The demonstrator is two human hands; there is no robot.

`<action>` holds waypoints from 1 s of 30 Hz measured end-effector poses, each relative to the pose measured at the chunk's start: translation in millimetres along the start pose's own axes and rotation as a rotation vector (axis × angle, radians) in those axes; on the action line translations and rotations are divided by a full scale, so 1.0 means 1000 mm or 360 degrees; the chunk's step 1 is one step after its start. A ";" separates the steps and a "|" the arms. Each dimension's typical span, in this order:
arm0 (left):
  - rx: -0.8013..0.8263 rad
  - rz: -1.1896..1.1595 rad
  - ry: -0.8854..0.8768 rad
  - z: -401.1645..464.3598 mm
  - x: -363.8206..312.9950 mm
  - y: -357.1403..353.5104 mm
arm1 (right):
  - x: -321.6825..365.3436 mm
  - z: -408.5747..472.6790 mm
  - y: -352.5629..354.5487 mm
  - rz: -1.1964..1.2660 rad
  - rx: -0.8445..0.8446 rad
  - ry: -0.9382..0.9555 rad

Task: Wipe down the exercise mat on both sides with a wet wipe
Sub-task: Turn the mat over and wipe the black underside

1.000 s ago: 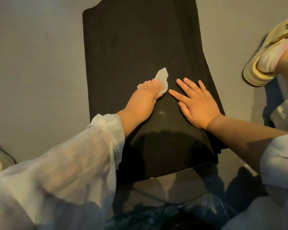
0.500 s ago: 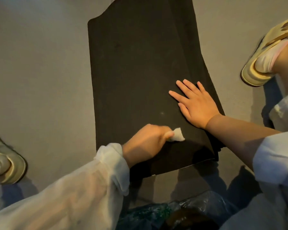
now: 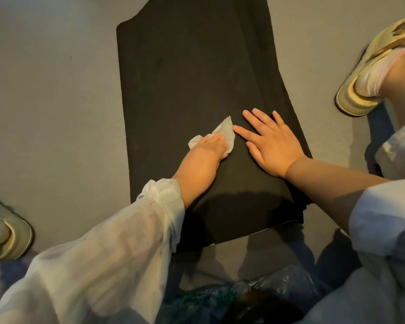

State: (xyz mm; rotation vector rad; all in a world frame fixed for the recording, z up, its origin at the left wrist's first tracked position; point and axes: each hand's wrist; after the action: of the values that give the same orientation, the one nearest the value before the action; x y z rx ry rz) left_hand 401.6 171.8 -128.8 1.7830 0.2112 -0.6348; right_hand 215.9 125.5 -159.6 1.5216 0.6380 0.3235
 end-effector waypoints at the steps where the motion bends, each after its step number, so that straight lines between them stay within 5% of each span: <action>1: -0.0006 -0.0046 -0.0078 -0.014 -0.001 0.000 | 0.000 0.000 0.000 0.0000 0.0006 0.0004; 10: 0.0223 -0.0122 -0.0038 -0.042 -0.010 0.013 | 0.002 -0.002 0.003 -0.0034 0.0021 -0.0009; 14: -0.0240 -0.0538 0.0142 -0.034 -0.005 0.047 | 0.001 -0.001 0.002 -0.0058 0.0025 -0.0016; 17: -0.0721 -0.0499 0.0266 -0.013 0.004 0.062 | 0.000 0.000 0.001 -0.0067 0.0021 -0.0020; 19: -0.0804 -0.0391 0.0220 -0.005 0.001 0.059 | 0.001 -0.001 0.000 -0.0069 0.0019 -0.0022; 21: -0.0615 -0.0211 0.0137 0.001 -0.008 0.040 | 0.001 0.000 0.000 -0.0061 0.0015 -0.0022; 25: 0.0280 -0.0014 0.0517 0.012 -0.029 0.000 | 0.000 0.001 -0.001 -0.0054 0.0009 -0.0007; 30: 0.0584 0.0034 0.0348 -0.021 -0.054 -0.008 | 0.000 0.000 0.000 -0.0022 0.0011 0.0004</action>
State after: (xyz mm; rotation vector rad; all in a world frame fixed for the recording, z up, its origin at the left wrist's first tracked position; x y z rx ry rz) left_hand 359.2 203.9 -103.8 2.2083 0.2345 -0.4838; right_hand 216.0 125.4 -160.0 1.5229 0.6517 0.3132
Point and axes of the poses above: each hand's wrist, its own z-axis towards the middle knuckle, its own y-axis out of the back of the hand, x = y × z, and after that the axes turned 12 degrees about -z, right-handed
